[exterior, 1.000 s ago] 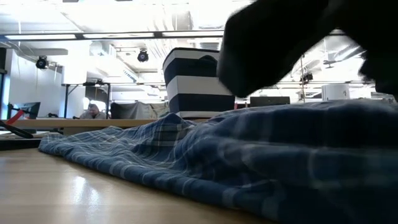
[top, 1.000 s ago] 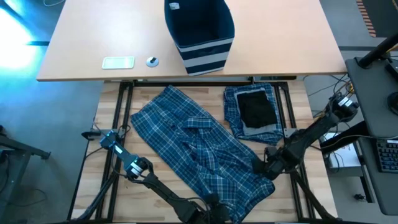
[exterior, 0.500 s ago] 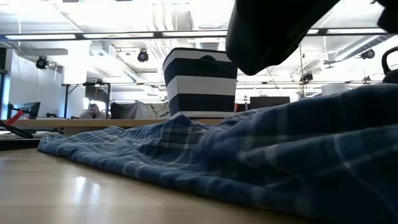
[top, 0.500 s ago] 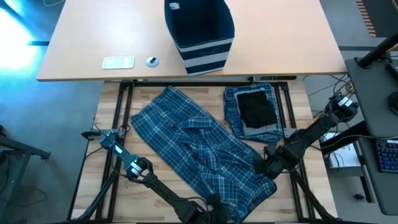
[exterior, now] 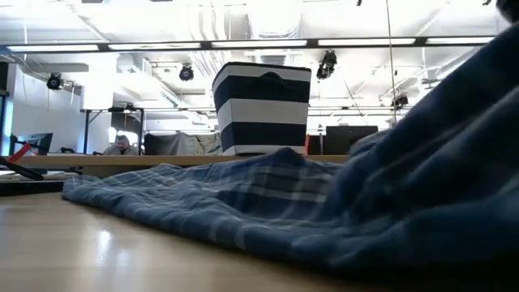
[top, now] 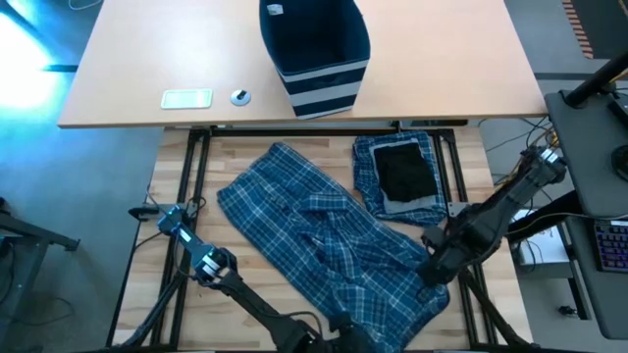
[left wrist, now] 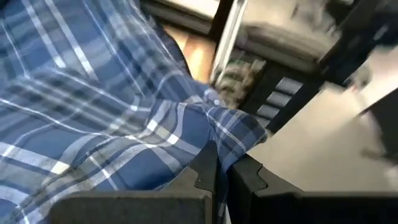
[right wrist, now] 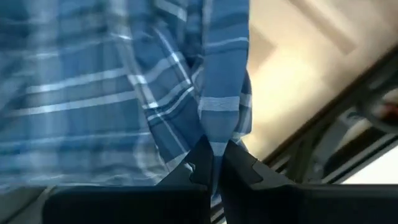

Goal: Fold Laundry from Bin
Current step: Fold the blue patterned long sleeve

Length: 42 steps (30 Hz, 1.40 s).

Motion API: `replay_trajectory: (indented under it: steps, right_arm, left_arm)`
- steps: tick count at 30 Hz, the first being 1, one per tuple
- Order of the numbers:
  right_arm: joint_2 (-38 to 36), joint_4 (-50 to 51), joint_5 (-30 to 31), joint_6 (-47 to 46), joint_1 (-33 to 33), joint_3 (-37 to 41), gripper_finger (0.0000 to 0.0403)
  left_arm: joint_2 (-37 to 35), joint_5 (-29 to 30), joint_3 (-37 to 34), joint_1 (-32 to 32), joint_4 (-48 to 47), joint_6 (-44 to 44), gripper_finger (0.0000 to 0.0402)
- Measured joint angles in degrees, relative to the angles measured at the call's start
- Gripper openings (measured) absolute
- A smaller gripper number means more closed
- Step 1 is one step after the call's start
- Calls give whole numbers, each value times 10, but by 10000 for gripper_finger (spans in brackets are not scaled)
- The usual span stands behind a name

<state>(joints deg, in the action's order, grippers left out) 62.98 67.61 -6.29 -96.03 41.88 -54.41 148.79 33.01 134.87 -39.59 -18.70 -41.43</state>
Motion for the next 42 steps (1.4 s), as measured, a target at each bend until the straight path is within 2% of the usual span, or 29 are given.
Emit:
replay_trajectory:
  steps: [3,5,8,11,13,16,20,22,25,29,32,36,39,42]
  right_arm:
    - [-7,-3,10,17,2,-34,9]
    - [-7,-3,49,31,1,-58,9]
    - [-7,-4,118,62,-11,-95,9]
    - [-7,-6,169,111,-51,-120,9]
    - [-7,-14,193,154,-94,-129,9]
    - [-7,-73,189,251,-188,-128,9]
    - [13,-188,132,389,-334,-121,9]
    - [39,-247,87,452,-408,-121,8]
    - [99,-334,2,525,-509,-131,8]
    - [211,-404,-83,592,-593,-187,8]
    - [300,-406,-118,644,-623,-265,8]
    - [416,-407,-158,678,-648,-383,8]
    - [501,-404,-171,693,-659,-482,8]
    - [574,-391,-182,699,-666,-586,8]
  left_arm:
    - [0,8,2,-3,23,-16,0]
    - [-6,22,1,-6,2,-31,0]
    - [-36,67,1,-13,-100,-84,0]
    - [-74,99,1,-16,-254,-163,0]
    - [-92,111,1,-15,-356,-208,0]
    - [-113,122,-1,-8,-490,-263,0]
    - [-141,134,-14,8,-670,-363,0]
    - [-152,134,-38,19,-719,-395,0]
    - [-200,131,-136,43,-680,-383,0]
    - [-320,117,-344,72,-643,-449,0]
    - [-450,114,-520,77,-539,-489,0]
    - [-631,114,-730,93,-372,-463,0]
    - [-746,109,-840,109,-308,-452,0]
    - [-846,86,-906,127,-303,-454,0]
